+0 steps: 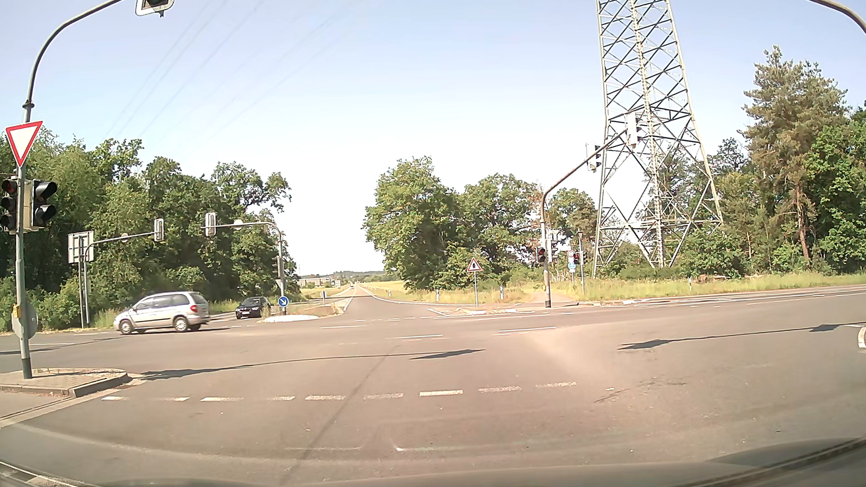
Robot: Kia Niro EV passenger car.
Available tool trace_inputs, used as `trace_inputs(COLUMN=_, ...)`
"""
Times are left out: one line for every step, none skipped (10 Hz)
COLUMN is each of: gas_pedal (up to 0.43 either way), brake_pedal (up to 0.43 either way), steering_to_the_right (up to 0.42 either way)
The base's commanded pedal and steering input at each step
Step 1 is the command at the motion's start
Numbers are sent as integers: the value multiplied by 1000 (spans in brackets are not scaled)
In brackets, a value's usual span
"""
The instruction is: Follow the waypoints while adhering to traffic rules and regulations
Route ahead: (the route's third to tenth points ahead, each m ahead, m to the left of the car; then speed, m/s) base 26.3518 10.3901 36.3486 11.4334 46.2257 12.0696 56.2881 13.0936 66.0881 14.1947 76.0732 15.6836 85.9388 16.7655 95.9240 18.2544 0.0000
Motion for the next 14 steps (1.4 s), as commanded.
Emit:
trace_inputs(gas_pedal=0, brake_pedal=311, steering_to_the_right=-26)
trace_inputs(gas_pedal=0, brake_pedal=311, steering_to_the_right=-26)
trace_inputs(gas_pedal=0, brake_pedal=305, steering_to_the_right=-26)
trace_inputs(gas_pedal=0, brake_pedal=305, steering_to_the_right=-26)
trace_inputs(gas_pedal=0, brake_pedal=305, steering_to_the_right=-26)
trace_inputs(gas_pedal=0, brake_pedal=305, steering_to_the_right=-26)
trace_inputs(gas_pedal=0, brake_pedal=311, steering_to_the_right=-26)
trace_inputs(gas_pedal=0, brake_pedal=311, steering_to_the_right=-26)
trace_inputs(gas_pedal=0, brake_pedal=311, steering_to_the_right=-26)
trace_inputs(gas_pedal=0, brake_pedal=311, steering_to_the_right=-26)
trace_inputs(gas_pedal=0, brake_pedal=311, steering_to_the_right=-26)
trace_inputs(gas_pedal=0, brake_pedal=311, steering_to_the_right=-26)
trace_inputs(gas_pedal=0, brake_pedal=311, steering_to_the_right=-26)
trace_inputs(gas_pedal=0, brake_pedal=311, steering_to_the_right=-26)
